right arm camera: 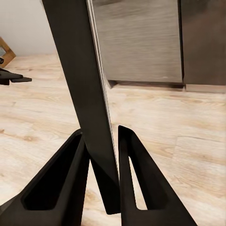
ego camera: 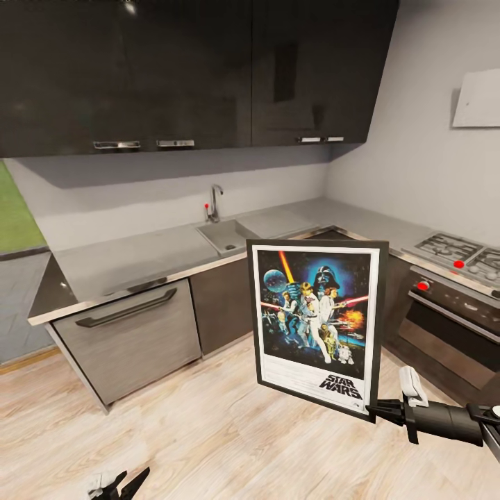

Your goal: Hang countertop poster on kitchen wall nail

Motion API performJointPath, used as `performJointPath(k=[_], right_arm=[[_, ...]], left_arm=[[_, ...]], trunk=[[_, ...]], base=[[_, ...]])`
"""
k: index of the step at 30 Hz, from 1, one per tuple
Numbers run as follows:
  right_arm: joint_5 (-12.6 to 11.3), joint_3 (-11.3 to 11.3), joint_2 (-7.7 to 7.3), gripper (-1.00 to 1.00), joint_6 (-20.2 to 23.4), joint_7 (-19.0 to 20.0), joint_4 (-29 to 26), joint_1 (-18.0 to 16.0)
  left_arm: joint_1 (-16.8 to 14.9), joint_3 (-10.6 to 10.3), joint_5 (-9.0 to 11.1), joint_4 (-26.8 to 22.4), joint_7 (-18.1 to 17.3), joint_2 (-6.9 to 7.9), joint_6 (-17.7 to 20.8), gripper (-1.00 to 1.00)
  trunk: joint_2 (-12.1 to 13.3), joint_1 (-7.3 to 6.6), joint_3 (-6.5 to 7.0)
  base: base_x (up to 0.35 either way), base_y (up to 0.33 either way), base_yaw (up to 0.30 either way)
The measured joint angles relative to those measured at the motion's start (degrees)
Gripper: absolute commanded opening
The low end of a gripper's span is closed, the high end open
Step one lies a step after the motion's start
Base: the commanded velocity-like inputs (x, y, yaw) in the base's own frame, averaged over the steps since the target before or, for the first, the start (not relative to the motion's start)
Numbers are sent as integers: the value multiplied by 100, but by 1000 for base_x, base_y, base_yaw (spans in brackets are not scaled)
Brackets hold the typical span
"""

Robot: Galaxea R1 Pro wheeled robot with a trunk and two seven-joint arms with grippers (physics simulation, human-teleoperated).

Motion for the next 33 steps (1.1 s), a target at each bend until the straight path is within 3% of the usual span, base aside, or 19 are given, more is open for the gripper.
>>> performJointPath(k=[26, 33], right_arm=[[-3, -3, 0, -100, -1, 1, 0, 1], [-4, 1, 0, -100, -7, 1, -3, 1]], left_arm=[[1, 0, 0, 0, 0, 0, 0, 100], [0, 1, 0, 0, 0, 1, 0, 100]], trunk=[[1046, -573, 470], [1048, -573, 470]], base=[[0, 0, 0], [0, 0, 0]])
